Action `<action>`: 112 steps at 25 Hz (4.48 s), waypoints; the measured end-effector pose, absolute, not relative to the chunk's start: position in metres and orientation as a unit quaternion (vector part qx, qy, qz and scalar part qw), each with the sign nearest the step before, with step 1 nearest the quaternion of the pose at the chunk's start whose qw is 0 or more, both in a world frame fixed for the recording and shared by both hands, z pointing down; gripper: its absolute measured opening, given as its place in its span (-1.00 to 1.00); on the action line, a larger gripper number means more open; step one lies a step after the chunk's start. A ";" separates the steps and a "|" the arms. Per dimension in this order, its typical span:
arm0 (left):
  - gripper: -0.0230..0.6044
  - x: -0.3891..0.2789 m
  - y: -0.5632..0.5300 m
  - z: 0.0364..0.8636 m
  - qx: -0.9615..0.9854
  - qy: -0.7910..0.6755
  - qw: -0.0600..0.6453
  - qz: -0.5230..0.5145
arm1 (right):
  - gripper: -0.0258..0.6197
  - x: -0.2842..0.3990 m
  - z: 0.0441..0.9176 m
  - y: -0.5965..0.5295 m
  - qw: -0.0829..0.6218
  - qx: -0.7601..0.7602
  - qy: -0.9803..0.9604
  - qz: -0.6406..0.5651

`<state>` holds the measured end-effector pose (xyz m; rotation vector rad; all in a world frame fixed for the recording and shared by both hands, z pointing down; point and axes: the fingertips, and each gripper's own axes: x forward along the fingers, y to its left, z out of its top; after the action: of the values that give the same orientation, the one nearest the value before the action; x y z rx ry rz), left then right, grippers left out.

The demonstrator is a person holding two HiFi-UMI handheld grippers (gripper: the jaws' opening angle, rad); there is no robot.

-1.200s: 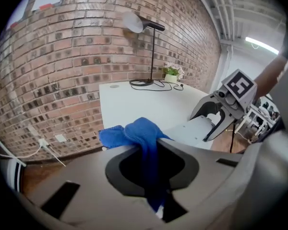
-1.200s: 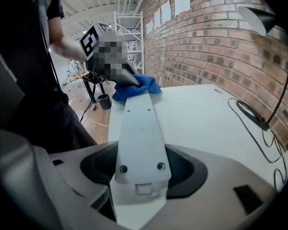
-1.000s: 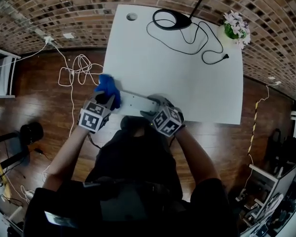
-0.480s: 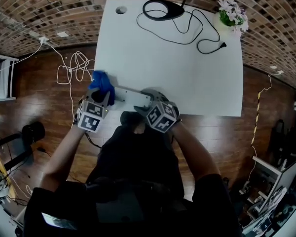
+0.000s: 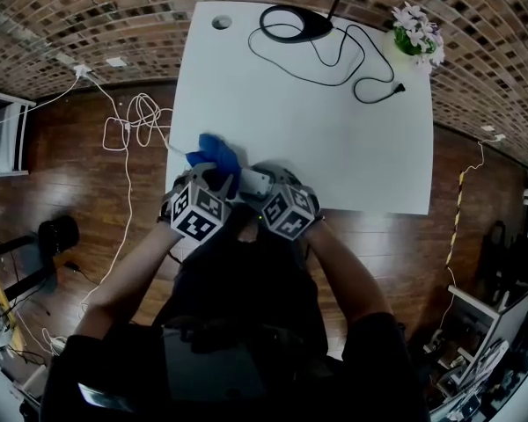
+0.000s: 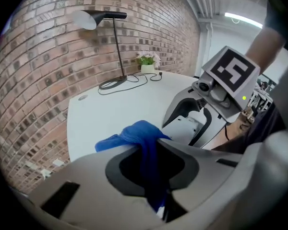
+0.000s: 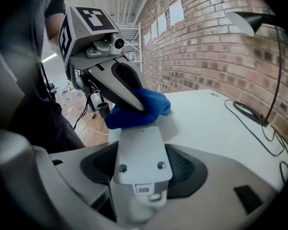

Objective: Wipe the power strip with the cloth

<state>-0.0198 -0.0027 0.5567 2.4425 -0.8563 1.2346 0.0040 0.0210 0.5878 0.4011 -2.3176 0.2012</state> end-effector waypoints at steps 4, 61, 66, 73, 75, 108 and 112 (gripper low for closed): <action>-0.75 -0.001 0.002 0.556 0.853 -0.278 0.118 0.425 | -0.02 0.003 0.587 0.020 0.381 0.156 -0.908 0.077; -0.75 0.049 0.019 0.557 0.876 -0.137 0.099 0.453 | -0.03 0.004 0.585 0.020 0.354 0.163 -0.918 0.069; -0.75 0.030 0.012 0.556 0.872 -0.149 0.107 0.453 | -0.03 0.005 0.585 0.020 0.354 0.163 -0.918 0.070; -0.75 -0.011 -0.004 0.556 0.864 -0.199 0.115 0.449 | -0.03 0.006 0.585 0.021 0.354 0.163 -0.918 0.070; -0.75 -0.020 -0.008 0.556 0.862 -0.204 0.107 0.451 | -0.03 0.006 0.585 0.021 0.354 0.162 -0.918 0.070; -0.75 -0.106 -0.030 0.554 0.834 -0.329 0.174 0.407 | -0.02 0.006 0.586 0.020 0.355 0.164 -0.918 0.073; -0.75 -0.111 -0.031 0.554 0.831 -0.341 0.184 0.399 | -0.02 0.005 0.586 0.019 0.356 0.164 -0.917 0.076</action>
<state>-0.1105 -0.0314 0.5536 2.3434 -0.9625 1.1245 0.0051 0.0194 0.5860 0.4239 -2.3691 0.1951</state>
